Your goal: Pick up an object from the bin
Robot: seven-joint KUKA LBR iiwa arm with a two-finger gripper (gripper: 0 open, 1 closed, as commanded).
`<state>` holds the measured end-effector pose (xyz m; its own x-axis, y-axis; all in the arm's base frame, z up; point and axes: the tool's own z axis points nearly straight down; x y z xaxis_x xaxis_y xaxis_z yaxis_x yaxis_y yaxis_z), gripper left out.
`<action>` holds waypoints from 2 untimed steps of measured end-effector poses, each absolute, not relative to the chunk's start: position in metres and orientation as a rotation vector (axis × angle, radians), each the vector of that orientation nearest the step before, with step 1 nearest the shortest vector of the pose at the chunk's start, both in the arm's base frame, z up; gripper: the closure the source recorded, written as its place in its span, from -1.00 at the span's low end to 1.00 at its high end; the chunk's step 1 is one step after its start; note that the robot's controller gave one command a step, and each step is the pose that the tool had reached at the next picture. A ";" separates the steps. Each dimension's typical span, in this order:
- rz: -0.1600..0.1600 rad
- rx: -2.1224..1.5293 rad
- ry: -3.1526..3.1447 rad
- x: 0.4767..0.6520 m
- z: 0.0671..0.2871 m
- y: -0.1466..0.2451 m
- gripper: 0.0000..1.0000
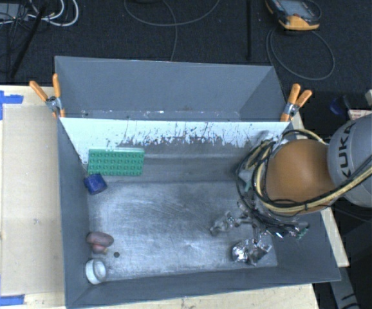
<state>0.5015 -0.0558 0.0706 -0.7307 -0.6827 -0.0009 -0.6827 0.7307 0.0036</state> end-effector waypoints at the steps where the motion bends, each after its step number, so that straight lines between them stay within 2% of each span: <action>1: 0.000 1.151 -2.923 0.503 0.073 -0.057 1.00; 2: 0.006 1.401 -2.820 0.494 0.251 -0.058 1.00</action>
Offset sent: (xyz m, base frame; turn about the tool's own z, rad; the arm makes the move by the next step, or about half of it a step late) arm 0.0000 0.0000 0.0000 0.0000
